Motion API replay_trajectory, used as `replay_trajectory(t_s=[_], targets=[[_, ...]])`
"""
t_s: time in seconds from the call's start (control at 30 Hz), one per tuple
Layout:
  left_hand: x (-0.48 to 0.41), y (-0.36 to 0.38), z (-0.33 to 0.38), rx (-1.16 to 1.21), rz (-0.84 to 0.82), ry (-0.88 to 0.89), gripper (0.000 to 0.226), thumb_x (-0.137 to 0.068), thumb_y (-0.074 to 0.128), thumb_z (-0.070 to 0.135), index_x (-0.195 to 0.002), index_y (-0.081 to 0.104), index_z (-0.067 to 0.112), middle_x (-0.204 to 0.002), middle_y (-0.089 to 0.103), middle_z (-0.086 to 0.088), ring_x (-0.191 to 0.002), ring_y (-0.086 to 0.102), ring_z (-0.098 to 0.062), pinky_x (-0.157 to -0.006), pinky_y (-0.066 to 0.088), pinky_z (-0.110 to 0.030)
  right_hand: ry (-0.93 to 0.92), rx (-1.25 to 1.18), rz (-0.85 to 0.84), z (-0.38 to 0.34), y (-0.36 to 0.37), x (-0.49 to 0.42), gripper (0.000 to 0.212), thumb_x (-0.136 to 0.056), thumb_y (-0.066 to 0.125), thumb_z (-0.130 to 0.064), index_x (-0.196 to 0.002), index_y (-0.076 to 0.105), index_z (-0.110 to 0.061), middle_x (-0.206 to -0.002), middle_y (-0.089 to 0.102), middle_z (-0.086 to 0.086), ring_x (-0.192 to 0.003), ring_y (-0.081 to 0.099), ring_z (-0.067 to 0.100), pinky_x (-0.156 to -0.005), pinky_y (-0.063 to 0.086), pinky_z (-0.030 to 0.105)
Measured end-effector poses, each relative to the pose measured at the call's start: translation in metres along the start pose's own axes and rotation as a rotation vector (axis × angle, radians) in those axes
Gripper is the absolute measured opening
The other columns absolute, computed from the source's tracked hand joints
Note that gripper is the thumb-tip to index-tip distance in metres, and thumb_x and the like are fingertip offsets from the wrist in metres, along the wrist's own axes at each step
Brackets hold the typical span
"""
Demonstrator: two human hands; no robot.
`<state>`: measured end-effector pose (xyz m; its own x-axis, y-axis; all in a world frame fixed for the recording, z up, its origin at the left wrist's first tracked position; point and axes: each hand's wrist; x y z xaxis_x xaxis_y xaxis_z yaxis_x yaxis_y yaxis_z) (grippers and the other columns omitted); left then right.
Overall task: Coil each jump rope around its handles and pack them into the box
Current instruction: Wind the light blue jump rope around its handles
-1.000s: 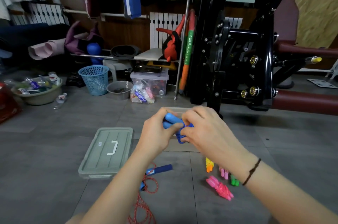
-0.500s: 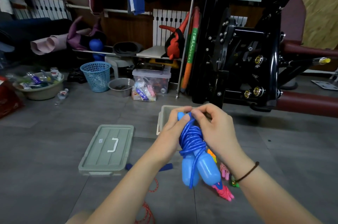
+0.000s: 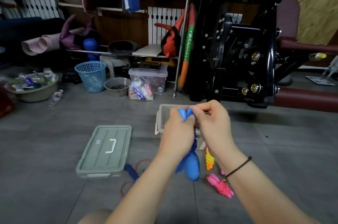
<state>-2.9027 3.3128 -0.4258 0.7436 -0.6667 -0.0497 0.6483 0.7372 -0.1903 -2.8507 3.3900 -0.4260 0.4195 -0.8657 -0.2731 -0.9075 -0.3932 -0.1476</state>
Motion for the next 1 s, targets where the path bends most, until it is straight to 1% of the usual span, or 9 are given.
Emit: replay_trajectory(t_s=[0.07,0.13,0.2,0.3,0.4,0.6,0.77,0.9,1.0], targets=[[0.008,0.01,-0.001,-0.078,0.051,0.167,0.009,-0.096,0.043,0.024,-0.104,0.044,0.027,-0.093,0.062,0.001,-0.081,0.061,-0.019,-0.07,0.049,-0.039,0.078,-0.148,0.049,-0.004,-0.003,-0.006,0.01,-0.091,0.057,-0.01,-0.082,0.057,-0.013,-0.082,0.07,0.012,-0.075,0.069,0.021,-0.061,0.058,0.035],[0.012,0.013,0.002,-0.046,0.09,0.252,0.006,-0.097,0.043,0.024,-0.102,0.043,0.027,-0.087,0.062,0.004,-0.075,0.061,-0.015,-0.067,0.049,-0.038,0.037,-0.149,0.0,-0.012,-0.009,-0.006,0.007,-0.092,0.056,-0.008,-0.085,0.056,-0.009,-0.081,0.07,0.01,-0.074,0.07,0.018,-0.057,0.057,0.027],[0.007,0.01,0.005,0.02,0.111,0.263,0.004,-0.097,0.047,0.022,-0.101,0.047,0.023,-0.081,0.063,0.005,-0.067,0.06,-0.008,-0.062,0.048,-0.029,-0.021,-0.182,-0.064,-0.017,-0.014,0.001,0.001,-0.092,0.056,-0.005,-0.091,0.056,-0.005,-0.085,0.071,0.007,-0.08,0.07,0.016,-0.064,0.058,0.028],[0.001,0.004,0.009,0.068,0.099,0.305,0.005,-0.096,0.049,0.02,-0.101,0.051,0.021,-0.079,0.064,0.004,-0.071,0.061,-0.006,-0.06,0.046,-0.018,-0.101,-0.259,-0.126,-0.016,-0.02,0.014,0.017,-0.089,0.057,-0.001,-0.103,0.061,-0.01,-0.102,0.071,0.0,-0.098,0.067,0.01,-0.082,0.054,0.024],[0.003,0.006,0.01,0.062,0.061,0.308,0.003,-0.098,0.047,0.025,-0.1,0.048,0.027,-0.088,0.065,0.009,-0.081,0.061,-0.003,-0.071,0.05,-0.024,-0.102,-0.263,-0.146,-0.016,-0.022,0.024,0.027,-0.086,0.063,-0.007,-0.106,0.065,-0.024,-0.112,0.067,0.001,-0.104,0.064,0.005,-0.088,0.051,0.02],[0.006,0.01,0.01,0.043,0.028,0.315,0.004,-0.099,0.044,0.026,-0.101,0.047,0.025,-0.084,0.066,0.004,-0.08,0.062,-0.005,-0.076,0.051,-0.035,0.093,-0.342,-0.211,-0.023,-0.032,0.016,0.022,-0.083,0.067,-0.009,-0.099,0.07,-0.023,-0.101,0.072,0.003,-0.093,0.069,0.016,-0.086,0.055,0.033],[0.008,0.01,0.01,0.104,0.136,0.356,0.005,-0.094,0.053,0.025,-0.089,0.052,0.024,-0.076,0.064,0.008,-0.068,0.059,-0.006,-0.063,0.047,-0.028,0.106,-0.463,-0.174,-0.022,-0.028,0.019,0.014,-0.083,0.066,-0.009,-0.095,0.069,-0.013,-0.086,0.073,0.003,-0.083,0.069,0.016,-0.077,0.054,0.027],[0.008,0.008,0.012,0.169,0.234,0.335,0.016,-0.083,0.058,0.035,-0.075,0.051,0.023,-0.068,0.06,0.009,-0.065,0.056,-0.008,-0.06,0.043,-0.024,-0.033,-0.383,-0.127,-0.024,-0.019,0.028,0.009,-0.089,0.06,-0.009,-0.09,0.068,-0.011,-0.093,0.073,0.004,-0.085,0.067,0.017,-0.075,0.053,0.026],[0.009,0.003,0.016,0.241,0.271,0.299,0.02,-0.081,0.062,0.031,-0.069,0.049,0.021,-0.062,0.058,0.012,-0.06,0.053,-0.007,-0.06,0.043,-0.023,-0.118,-0.353,-0.145,-0.026,-0.014,0.03,0.014,-0.091,0.059,-0.016,-0.103,0.065,-0.02,-0.084,0.068,0.001,-0.085,0.064,0.018,-0.078,0.055,0.03]])
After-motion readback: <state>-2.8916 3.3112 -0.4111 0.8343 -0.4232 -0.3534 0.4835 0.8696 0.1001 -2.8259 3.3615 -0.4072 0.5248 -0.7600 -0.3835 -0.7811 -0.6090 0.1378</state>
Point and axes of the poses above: each hand's wrist, its own x-axis away from the middle knuckle, its own y-axis out of the palm, z = x × y
